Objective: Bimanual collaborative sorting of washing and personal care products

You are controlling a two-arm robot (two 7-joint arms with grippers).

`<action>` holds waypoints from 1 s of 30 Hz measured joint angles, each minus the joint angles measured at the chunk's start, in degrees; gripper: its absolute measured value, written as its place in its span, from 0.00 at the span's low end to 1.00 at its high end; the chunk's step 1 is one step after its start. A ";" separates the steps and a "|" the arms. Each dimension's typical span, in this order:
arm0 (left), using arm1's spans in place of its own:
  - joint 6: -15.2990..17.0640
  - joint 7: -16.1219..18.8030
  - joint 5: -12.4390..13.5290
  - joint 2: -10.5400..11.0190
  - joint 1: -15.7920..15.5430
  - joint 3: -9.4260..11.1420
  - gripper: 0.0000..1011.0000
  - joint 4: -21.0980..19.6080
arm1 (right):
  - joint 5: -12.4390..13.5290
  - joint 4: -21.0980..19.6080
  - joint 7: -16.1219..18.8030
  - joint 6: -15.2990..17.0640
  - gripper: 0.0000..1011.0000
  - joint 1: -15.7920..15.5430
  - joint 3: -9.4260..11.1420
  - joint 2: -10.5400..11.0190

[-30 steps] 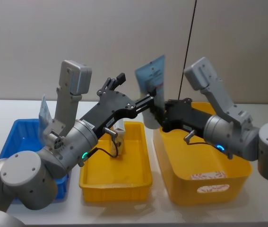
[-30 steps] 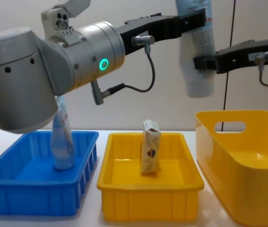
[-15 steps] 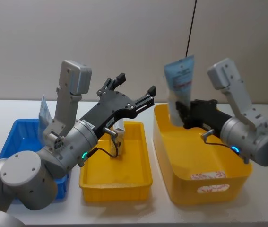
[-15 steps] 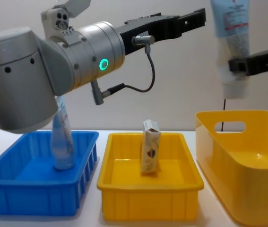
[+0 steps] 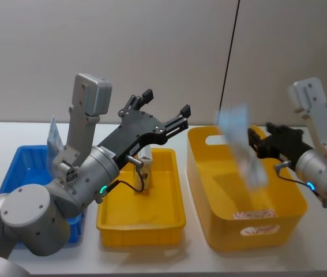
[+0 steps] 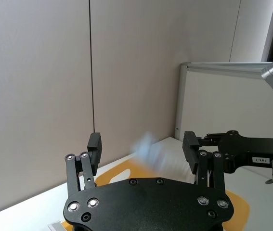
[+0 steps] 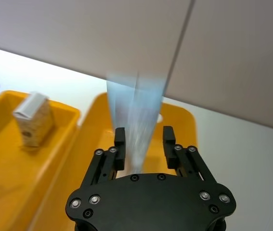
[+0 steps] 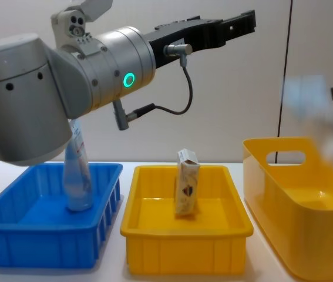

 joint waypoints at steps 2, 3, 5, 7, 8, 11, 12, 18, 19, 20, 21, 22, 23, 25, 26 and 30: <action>0.00 0.00 0.00 0.00 0.00 0.00 0.99 0.00 | -0.23 0.23 -1.27 0.65 0.46 -0.30 0.80 -0.22; 0.00 0.00 0.00 0.00 0.00 0.00 0.99 0.00 | -0.31 0.39 -1.62 0.84 0.49 -0.41 1.19 -0.31; 0.00 0.00 0.00 0.00 0.00 0.00 0.99 0.00 | -0.48 0.80 -2.85 1.47 0.57 -0.60 2.08 -0.55; 0.00 0.00 0.00 0.00 0.00 0.00 0.99 0.00 | -0.53 0.98 -3.21 1.65 0.61 -0.65 2.36 -0.62; 0.00 0.00 0.00 0.00 0.00 0.00 0.99 0.01 | -0.64 1.29 -3.95 1.97 0.66 -0.73 2.91 -0.78; 0.00 0.00 0.00 0.00 0.00 0.00 0.99 0.00 | -0.88 2.19 -5.42 2.70 0.77 -0.85 4.28 -1.16; 0.00 0.00 0.00 0.00 0.00 0.00 0.99 0.00 | -0.93 2.40 -5.73 2.84 0.79 -0.86 4.55 -1.24; 0.00 0.00 0.00 0.00 0.00 0.00 0.99 0.00 | -1.25 3.94 -7.59 3.76 0.96 -0.93 6.42 -1.65; 0.00 0.00 0.00 0.00 0.00 0.00 0.99 0.00 | -1.26 4.10 -7.75 3.83 0.97 -0.94 6.61 -1.68; 0.00 0.00 0.00 0.00 0.00 0.00 0.99 0.00 | -1.29 4.39 -8.04 3.96 0.99 -0.95 6.92 -1.75; 0.00 0.00 0.00 0.00 0.00 0.00 0.99 0.00 | -1.31 4.53 -8.18 4.02 0.99 -0.95 7.04 -1.78; 0.00 0.00 0.00 0.00 0.00 0.00 0.99 0.00 | -1.33 4.63 -8.29 4.06 0.99 -0.95 7.15 -1.80; 0.00 0.00 0.00 0.00 0.00 0.00 0.99 0.00 | -1.35 4.75 -8.40 4.10 0.99 -0.96 7.29 -1.82; 0.00 0.00 0.00 0.00 0.00 0.00 0.99 0.00 | -1.41 5.07 -8.72 4.24 0.99 -0.96 7.67 -1.88; 0.00 0.00 0.00 0.00 0.00 0.00 0.99 0.00 | -1.45 5.24 -8.87 4.32 0.99 -0.97 7.88 -1.93; 0.00 0.00 0.00 0.00 0.00 0.00 0.99 0.00 | -1.51 5.59 -9.24 4.48 0.99 -0.99 8.30 -2.01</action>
